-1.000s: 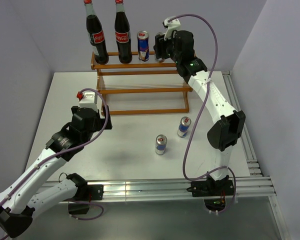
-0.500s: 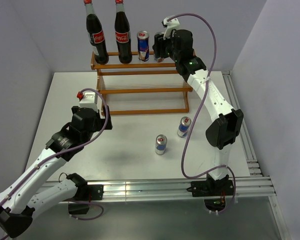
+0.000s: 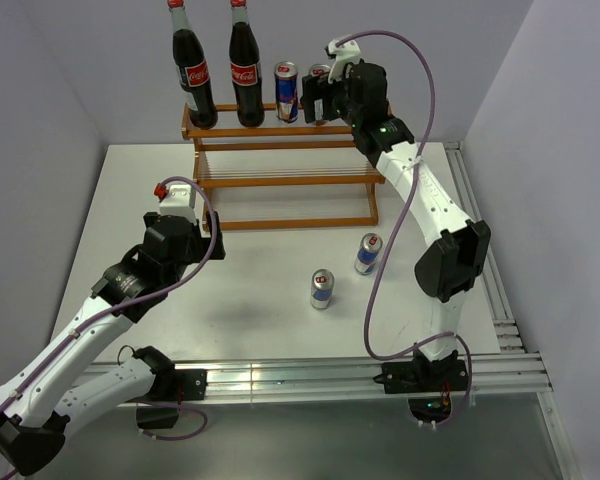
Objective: Place and organize the beverage onto the shelf
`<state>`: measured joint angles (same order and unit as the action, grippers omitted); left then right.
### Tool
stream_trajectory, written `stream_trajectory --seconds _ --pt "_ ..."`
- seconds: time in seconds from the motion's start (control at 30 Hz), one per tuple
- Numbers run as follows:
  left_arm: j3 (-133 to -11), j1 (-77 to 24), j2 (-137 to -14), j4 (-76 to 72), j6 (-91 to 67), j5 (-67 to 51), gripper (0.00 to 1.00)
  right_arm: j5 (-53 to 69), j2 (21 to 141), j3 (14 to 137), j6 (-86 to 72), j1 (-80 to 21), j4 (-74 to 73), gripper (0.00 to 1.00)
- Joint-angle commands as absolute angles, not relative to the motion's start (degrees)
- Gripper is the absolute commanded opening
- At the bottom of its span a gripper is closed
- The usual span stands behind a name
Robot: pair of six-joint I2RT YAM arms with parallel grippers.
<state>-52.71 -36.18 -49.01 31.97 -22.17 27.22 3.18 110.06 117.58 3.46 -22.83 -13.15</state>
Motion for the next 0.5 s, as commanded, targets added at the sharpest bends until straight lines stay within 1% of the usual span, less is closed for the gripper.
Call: stream_trajectory --seconds 0.0,0.07,0.1,0.2,0.37,0.47 --pt "-53.7 -35.9 -49.3 31.3 -23.3 27.5 0.99 1.8 103.5 112.6 2.5 -22.5 -9.7 0.98" --pt "-54.8 -35.9 -49.7 31.8 -24.8 28.8 1.00 0.1 99.2 105.3 0.7 -22.5 -6.6 0.99" --pt "-55.3 -35.9 -49.9 32.5 -26.6 29.6 1.00 -1.9 97.7 103.1 0.2 -22.5 -3.9 1.00" --pt "-56.9 -35.9 -50.1 32.7 -30.4 29.2 0.99 -4.6 91.3 96.5 -2.6 -22.5 -2.3 1.00" --pt "-56.9 -35.9 -49.7 30.4 -34.6 23.3 1.00 -5.6 84.5 89.8 -6.1 -22.7 -7.1 1.00" --pt "-54.7 -36.0 -50.5 26.6 -36.6 19.3 1.00 -3.3 79.3 81.7 -8.0 -22.7 -11.9 1.00"
